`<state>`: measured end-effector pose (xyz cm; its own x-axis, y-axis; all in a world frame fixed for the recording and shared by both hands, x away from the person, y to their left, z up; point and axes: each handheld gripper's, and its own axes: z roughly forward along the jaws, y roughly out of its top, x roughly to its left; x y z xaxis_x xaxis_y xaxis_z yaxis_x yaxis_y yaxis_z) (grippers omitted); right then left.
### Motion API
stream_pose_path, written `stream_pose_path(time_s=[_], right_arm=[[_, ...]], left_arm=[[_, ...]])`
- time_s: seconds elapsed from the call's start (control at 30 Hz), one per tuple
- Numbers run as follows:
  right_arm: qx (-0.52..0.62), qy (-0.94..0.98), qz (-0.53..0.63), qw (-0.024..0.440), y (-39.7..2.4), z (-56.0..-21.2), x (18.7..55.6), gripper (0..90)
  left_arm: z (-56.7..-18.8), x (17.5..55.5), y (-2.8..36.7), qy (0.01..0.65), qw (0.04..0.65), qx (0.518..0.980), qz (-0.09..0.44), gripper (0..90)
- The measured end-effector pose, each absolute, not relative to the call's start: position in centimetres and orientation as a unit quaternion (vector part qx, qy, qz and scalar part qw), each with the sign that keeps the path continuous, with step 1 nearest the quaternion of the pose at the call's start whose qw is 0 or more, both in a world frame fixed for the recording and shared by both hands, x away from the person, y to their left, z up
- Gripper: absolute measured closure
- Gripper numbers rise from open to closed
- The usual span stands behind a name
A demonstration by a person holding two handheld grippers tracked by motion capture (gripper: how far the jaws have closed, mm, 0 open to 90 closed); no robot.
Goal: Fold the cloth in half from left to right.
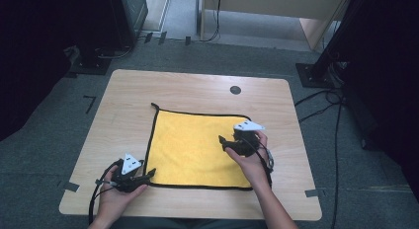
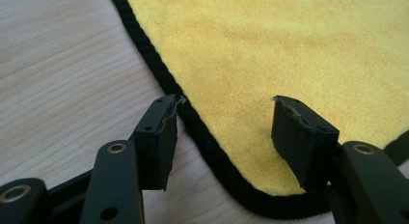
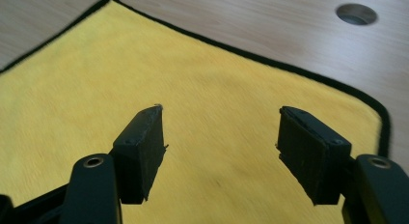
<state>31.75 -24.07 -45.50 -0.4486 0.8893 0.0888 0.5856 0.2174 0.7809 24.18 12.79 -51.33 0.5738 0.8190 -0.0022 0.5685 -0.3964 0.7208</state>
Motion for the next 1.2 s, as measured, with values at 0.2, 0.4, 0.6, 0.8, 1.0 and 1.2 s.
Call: stream_pose_path(time_s=[0.2, 0.4, 0.6, 0.8, 1.0, 1.2], right_arm=[[0.469, 0.765, 0.397, 0.191, -20.0, -44.8, 34.0, 42.1], [0.445, 0.779, 0.403, 0.181, -16.2, -44.9, 35.1, 46.7], [0.431, 0.799, 0.381, 0.174, -12.9, -45.8, 37.2, 47.9], [0.430, 0.805, 0.374, 0.163, -9.6, -46.3, 39.9, 48.2], [0.431, 0.806, 0.373, 0.161, -6.1, -46.7, 42.2, 48.1], [0.442, 0.803, 0.365, 0.162, -4.9, -47.4, 43.7, 48.3]], left_arm=[[-51.6, 23.9, 12.8, 0.427, 0.353, 0.811, 0.188, 42.6], [-51.7, 23.7, 12.8, 0.435, 0.355, 0.806, 0.189, 42.9], [-51.7, 23.3, 12.7, 0.440, 0.354, 0.803, 0.189, 43.4], [-51.7, 23.2, 12.9, 0.439, 0.357, 0.803, 0.186, 42.7], [-51.7, 23.1, 13.1, 0.439, 0.363, 0.802, 0.179, 42.8], [-51.7, 22.2, 13.1, 0.446, 0.358, 0.800, 0.183, 39.9]])
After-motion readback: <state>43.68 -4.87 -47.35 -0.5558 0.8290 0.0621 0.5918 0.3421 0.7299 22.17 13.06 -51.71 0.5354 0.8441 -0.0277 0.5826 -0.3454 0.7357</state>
